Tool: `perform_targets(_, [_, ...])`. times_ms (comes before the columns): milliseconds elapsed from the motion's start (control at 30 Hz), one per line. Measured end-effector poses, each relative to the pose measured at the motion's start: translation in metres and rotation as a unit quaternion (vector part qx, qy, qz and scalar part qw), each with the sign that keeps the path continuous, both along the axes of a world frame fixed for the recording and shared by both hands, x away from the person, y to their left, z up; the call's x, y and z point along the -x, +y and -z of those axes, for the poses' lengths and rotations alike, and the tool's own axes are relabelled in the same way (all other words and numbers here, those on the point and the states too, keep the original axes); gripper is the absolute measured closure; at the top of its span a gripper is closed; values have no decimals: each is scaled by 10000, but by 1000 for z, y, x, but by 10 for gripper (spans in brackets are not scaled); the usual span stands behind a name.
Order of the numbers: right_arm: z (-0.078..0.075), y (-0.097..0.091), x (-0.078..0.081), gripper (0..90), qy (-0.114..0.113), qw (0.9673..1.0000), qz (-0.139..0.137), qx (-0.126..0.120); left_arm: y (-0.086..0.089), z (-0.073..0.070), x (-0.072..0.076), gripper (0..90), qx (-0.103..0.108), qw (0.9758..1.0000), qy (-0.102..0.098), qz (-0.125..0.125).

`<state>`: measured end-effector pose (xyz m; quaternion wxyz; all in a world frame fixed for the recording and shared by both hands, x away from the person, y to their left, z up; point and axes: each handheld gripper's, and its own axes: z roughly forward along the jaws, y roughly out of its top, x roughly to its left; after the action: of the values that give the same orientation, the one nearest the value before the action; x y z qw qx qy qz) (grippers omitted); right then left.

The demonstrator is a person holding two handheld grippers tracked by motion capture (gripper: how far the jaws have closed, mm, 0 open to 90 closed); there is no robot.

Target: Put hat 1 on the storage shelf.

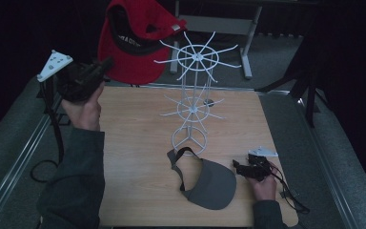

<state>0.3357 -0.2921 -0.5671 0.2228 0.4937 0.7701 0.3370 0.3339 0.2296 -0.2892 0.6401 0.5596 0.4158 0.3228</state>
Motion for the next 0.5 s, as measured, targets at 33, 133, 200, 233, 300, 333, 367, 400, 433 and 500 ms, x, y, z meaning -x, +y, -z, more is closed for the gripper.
perform_targets(33, [0, 0, 0, 248, 3, 10000, 1, 0, 0, 0, 1, 858, -13, 10000, -9, -3])
perform_targets(133, [0, 0, 0, 248, 2, 10000, -1, -1, 0, 2, 3, 858, -33, 10000, -22, -9])
perform_targets(200, [0, 0, 0, 249, 7, 10000, 3, -4, 1, 5, 5, 857, -22, 10000, -23, -9])
perform_targets(233, [0, 0, 0, 249, 6, 10000, 3, -4, 2, 6, 6, 858, -12, 10000, -19, -7])
perform_targets(300, [0, 0, 0, 249, 8, 10000, 4, -4, 2, 9, 8, 858, -54, 10000, -15, -13])
perform_targets(333, [0, 0, 0, 249, 9, 10000, 5, -4, 2, 10, 9, 857, -78, 10000, -18, -3])
perform_targets(367, [0, 0, 0, 249, 9, 10000, 5, -4, 2, 10, 9, 857, -78, 10000, -18, -3])
perform_targets(400, [0, 0, 0, 248, 11, 10000, 6, -6, 1, 12, 13, 857, -125, 9999, -86, 9])
perform_targets(433, [0, 0, 0, 248, 15, 10000, 11, -10, 0, 14, 15, 857, -131, 9998, -112, 21])
perform_targets(500, [0, 0, 0, 249, 16, 10000, 10, -11, 1, 18, 17, 857, -114, 9999, -97, 38])
